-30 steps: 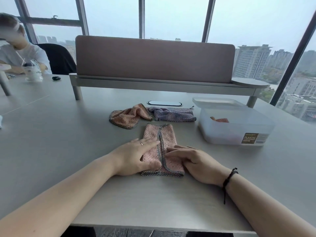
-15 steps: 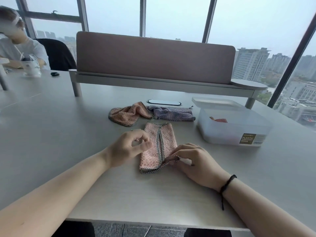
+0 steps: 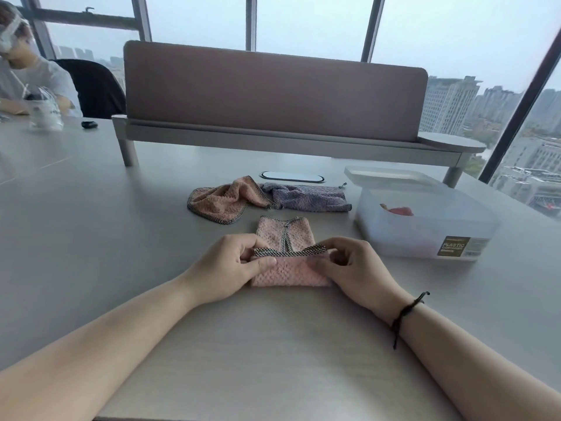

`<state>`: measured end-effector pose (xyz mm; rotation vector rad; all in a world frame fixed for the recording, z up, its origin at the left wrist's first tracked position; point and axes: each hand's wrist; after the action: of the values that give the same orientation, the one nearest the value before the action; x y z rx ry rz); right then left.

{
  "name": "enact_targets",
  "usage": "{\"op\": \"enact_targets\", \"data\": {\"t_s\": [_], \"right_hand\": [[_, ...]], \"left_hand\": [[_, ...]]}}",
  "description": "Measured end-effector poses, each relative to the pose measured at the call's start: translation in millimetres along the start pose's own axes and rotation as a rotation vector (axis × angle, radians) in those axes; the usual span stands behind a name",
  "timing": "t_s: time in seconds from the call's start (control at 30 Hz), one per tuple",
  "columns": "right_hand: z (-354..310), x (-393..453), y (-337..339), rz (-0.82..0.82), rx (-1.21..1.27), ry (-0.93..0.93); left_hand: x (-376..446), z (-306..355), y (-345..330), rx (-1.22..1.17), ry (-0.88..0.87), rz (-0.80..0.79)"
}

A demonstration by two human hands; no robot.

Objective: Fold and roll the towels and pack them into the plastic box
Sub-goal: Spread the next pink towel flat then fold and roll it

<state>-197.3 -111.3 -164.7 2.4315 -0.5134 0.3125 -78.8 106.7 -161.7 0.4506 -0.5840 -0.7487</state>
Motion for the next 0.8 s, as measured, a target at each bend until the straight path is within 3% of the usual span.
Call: {"op": "enact_targets", "data": {"t_s": [0.37, 0.57, 0.7, 0.8], "right_hand": [[0, -1, -2, -0.043, -0.184, 0.026], [-10, -8, -4, 0.013, -0.373, 0.079], [-12, -15, -5, 0.154, -0.47, 0.236], [-19, -23, -6, 0.14, -0.515, 0.42]], "left_hand": [[3, -2, -8, 0.147, -0.043, 0.048], [0, 2, -13, 0.375, -0.128, 0.131], [-2, 7, -7, 0.536, -0.293, 0.253], [-4, 15, -6, 0.521, -0.398, 0.226]]}}
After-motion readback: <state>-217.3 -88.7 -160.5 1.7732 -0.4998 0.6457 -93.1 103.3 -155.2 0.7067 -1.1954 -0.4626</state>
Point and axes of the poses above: each hand's wrist, its own x-axis towards the middle knuckle, its own y-axis out of the back of the hand, z = x × y, and after that the axes turned 2 degrees about -z, right-handed
